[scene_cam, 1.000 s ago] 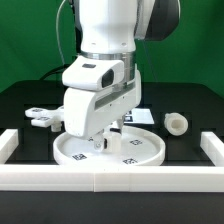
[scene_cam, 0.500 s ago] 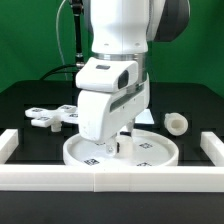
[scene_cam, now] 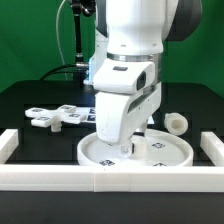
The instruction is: Assemble round table
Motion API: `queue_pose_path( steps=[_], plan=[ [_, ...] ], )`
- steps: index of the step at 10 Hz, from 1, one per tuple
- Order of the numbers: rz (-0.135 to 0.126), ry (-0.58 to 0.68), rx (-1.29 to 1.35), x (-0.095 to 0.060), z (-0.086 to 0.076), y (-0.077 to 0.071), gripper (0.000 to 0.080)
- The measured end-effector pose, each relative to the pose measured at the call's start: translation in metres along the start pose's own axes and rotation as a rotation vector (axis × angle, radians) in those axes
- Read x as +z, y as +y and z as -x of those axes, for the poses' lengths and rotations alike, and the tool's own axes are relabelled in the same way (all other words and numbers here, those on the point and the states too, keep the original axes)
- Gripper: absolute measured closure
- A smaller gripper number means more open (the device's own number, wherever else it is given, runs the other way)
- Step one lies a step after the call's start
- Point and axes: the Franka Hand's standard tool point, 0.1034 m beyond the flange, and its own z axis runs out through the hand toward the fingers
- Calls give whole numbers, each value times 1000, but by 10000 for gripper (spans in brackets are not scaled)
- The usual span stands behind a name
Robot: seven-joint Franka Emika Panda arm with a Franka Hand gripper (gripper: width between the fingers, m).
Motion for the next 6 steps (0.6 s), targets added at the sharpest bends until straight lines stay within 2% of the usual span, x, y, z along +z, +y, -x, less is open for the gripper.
queue_pose_path(
  steps=[6],
  plan=[
    [-1,0,5,0,-15,-7,393]
  ],
)
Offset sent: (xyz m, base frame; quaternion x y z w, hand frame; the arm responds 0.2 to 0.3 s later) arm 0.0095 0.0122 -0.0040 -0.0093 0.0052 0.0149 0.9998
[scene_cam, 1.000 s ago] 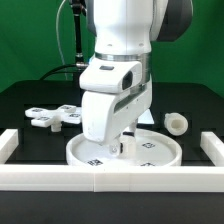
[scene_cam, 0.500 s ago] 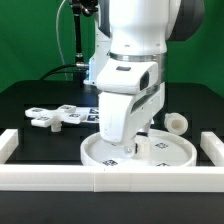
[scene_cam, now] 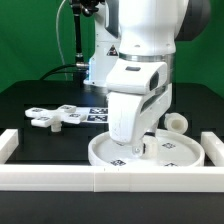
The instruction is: Assemble round table
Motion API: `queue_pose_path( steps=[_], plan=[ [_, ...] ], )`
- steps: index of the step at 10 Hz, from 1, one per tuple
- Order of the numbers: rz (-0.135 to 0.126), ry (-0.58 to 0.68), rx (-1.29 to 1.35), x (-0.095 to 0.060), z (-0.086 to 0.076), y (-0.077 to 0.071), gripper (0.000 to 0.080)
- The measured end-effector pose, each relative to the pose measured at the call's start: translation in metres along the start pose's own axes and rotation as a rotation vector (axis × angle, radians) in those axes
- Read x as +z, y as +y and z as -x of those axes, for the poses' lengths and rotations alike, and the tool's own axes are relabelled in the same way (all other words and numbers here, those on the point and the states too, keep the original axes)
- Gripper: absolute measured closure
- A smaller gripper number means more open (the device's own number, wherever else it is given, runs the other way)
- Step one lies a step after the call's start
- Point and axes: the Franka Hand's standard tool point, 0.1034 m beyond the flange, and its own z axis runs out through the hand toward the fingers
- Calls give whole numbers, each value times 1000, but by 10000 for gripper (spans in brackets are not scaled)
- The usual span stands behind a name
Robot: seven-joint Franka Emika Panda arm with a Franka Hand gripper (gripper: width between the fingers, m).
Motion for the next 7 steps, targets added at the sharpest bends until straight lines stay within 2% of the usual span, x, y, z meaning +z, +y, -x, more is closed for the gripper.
queue_pose_path(
  steps=[4,5,6,7],
  plan=[
    [0,-1,7,0,-4,-2,385],
    [0,-1,7,0,-4,-2,226],
    [1,0,13,-2,-4,-2,226],
    [6,-1,25,-11,-3,-4,163]
  ],
)
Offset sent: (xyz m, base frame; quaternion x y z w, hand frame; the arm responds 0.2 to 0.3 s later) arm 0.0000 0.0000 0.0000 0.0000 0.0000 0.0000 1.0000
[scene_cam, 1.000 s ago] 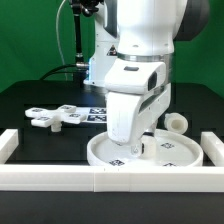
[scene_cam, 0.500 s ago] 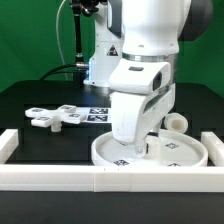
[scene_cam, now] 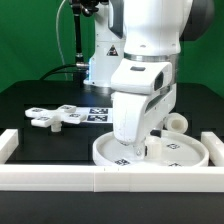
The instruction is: Assemble round table
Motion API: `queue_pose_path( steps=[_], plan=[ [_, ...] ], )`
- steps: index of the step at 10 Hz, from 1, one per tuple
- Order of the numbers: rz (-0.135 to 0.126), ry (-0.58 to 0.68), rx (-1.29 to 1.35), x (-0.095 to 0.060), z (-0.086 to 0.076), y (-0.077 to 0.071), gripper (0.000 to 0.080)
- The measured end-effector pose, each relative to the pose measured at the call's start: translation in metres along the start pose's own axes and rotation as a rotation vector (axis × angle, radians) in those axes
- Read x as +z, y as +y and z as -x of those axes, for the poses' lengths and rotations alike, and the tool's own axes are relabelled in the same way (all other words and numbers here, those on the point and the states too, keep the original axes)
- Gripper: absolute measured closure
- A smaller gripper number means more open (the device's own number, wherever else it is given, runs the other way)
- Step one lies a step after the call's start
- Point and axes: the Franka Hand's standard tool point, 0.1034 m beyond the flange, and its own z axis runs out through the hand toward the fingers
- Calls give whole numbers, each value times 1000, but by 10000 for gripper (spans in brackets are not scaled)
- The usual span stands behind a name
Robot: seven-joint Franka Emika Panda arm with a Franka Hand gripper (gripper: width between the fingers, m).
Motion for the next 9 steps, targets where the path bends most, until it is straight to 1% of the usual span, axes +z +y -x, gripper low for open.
queue_pose_path(
  steps=[2,3,4,5,6,7,8,9],
  plan=[
    [8,-5,41,-20,7,-5,153],
    [24,0,79,-34,11,-9,150],
    [38,7,133,-44,16,-19,150],
    [35,6,228,-47,21,-32,150],
    [53,25,303,-46,20,-46,150],
    [57,31,323,-42,17,-59,150],
    [52,27,315,-42,18,-59,150],
    [52,28,328,-42,18,-58,150]
  ],
)
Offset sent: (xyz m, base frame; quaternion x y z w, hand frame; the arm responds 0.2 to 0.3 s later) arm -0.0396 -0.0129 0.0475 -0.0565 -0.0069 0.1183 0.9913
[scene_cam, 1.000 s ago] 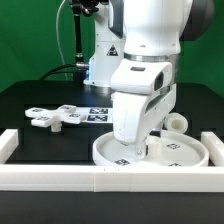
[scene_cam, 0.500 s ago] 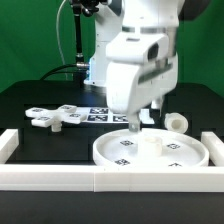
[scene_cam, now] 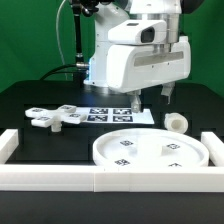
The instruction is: Assemble round table
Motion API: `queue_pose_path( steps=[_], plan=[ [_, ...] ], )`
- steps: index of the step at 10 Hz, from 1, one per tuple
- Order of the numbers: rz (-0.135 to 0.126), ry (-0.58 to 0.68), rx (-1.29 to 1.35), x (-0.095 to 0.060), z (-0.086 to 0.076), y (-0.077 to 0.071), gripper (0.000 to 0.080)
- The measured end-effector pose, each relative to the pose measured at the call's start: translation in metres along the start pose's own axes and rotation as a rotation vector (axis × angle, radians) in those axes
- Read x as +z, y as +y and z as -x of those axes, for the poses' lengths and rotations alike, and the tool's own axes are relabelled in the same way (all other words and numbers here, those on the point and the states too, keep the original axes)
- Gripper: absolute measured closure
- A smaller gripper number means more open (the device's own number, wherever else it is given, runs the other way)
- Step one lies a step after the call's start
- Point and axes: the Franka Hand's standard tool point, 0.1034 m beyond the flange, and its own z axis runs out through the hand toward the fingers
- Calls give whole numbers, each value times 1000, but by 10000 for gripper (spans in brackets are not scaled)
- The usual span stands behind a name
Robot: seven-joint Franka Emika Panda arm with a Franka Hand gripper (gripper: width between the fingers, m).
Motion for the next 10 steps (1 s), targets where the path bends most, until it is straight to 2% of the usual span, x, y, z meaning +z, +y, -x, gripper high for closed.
queue_pose_path(
  steps=[2,4,7,10],
  plan=[
    [-2,0,40,0,0,-1,150],
    [-30,-3,312,5,5,-7,150],
    [-51,-27,657,8,-6,-32,150],
    [-70,-35,864,13,-17,-53,150]
  ],
)
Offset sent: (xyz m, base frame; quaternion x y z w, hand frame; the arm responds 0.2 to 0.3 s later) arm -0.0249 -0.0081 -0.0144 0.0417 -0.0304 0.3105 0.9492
